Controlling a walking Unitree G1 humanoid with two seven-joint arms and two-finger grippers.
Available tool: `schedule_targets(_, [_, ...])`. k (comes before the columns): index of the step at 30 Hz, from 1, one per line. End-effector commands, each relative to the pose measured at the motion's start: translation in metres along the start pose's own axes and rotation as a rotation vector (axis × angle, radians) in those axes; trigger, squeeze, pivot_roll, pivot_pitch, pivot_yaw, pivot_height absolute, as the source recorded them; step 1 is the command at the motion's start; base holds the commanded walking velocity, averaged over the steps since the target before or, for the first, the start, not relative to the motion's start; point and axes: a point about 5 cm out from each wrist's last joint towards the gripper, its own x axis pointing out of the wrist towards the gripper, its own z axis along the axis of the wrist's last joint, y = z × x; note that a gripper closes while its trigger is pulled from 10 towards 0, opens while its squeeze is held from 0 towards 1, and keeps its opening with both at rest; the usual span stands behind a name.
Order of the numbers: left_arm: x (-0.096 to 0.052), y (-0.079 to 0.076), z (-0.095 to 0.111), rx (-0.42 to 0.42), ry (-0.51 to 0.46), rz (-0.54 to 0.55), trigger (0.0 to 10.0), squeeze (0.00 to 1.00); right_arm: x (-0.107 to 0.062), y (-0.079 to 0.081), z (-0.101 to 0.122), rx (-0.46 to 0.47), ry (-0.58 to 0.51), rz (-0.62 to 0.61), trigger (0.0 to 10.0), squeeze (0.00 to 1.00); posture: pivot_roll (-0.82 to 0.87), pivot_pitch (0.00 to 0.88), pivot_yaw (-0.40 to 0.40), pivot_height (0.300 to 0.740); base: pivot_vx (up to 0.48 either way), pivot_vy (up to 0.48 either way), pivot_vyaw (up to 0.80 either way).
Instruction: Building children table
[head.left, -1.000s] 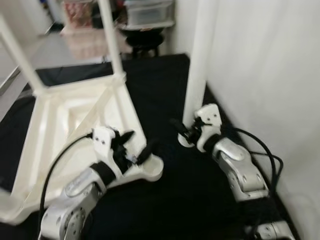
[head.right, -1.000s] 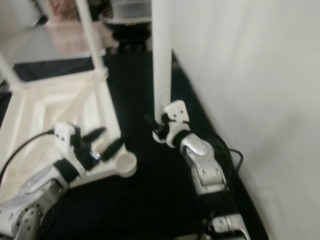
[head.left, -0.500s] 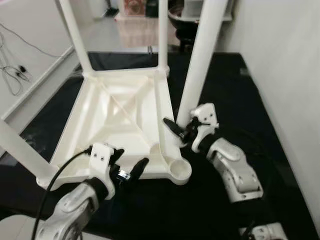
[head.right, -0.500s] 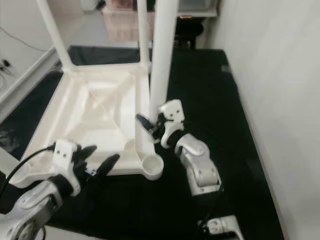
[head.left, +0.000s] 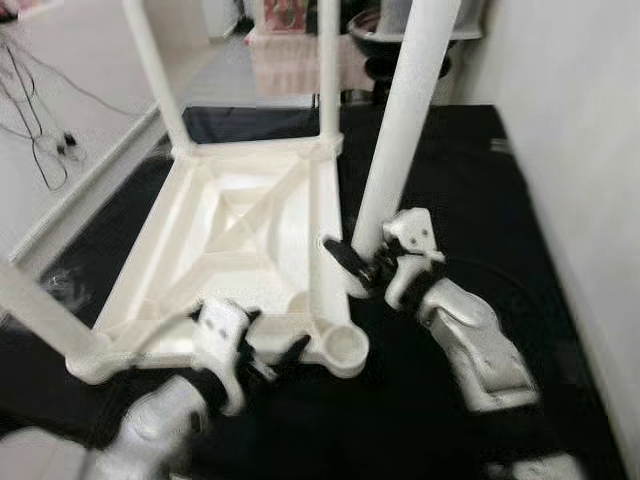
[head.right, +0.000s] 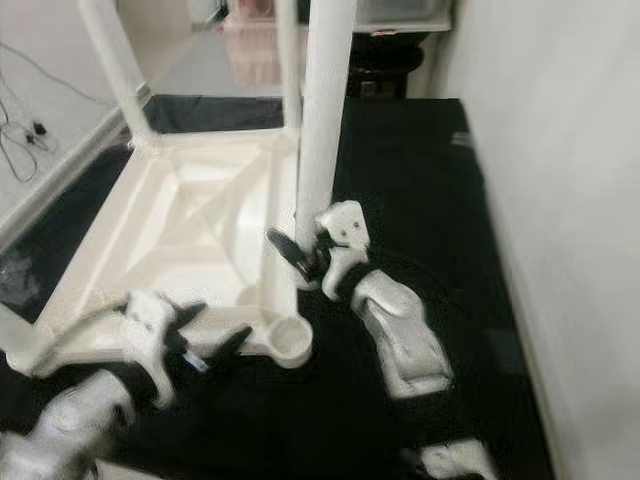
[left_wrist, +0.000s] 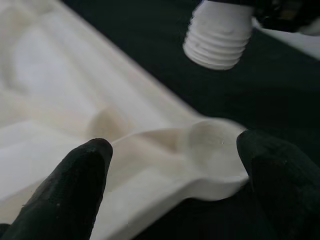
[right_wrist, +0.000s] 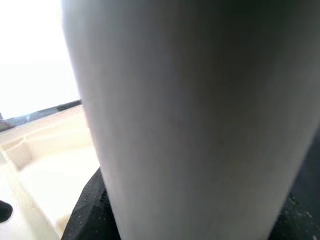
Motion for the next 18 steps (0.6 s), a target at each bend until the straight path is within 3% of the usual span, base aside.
schedule_targets(1, [-0.003,0.003,-0.002,0.023,0.02,0.016,10.0,0.0,0.003,0.009,0.009,0.004,-0.056,0.054,10.0,0.0,-0.09,0.139,0.034,0.74,0.0,0.0,0.0])
schedule_targets(8, [-0.006,-0.002,-0.004,0.008,0.037,-0.008,10.0,0.0,-0.001,0.015,0.011,-0.006,-0.053,0.145,10.0,0.0,-0.1,0.15,0.024,0.74,0.0,0.0,0.0])
schedule_targets(18, [-0.005,-0.001,-0.001,0.008,0.005,0.02,10.0,0.0,-0.003,0.019,0.009,-0.01,-0.042,0.164,10.0,0.0,-0.11,0.159,0.023,0.74,0.0,0.0,0.0])
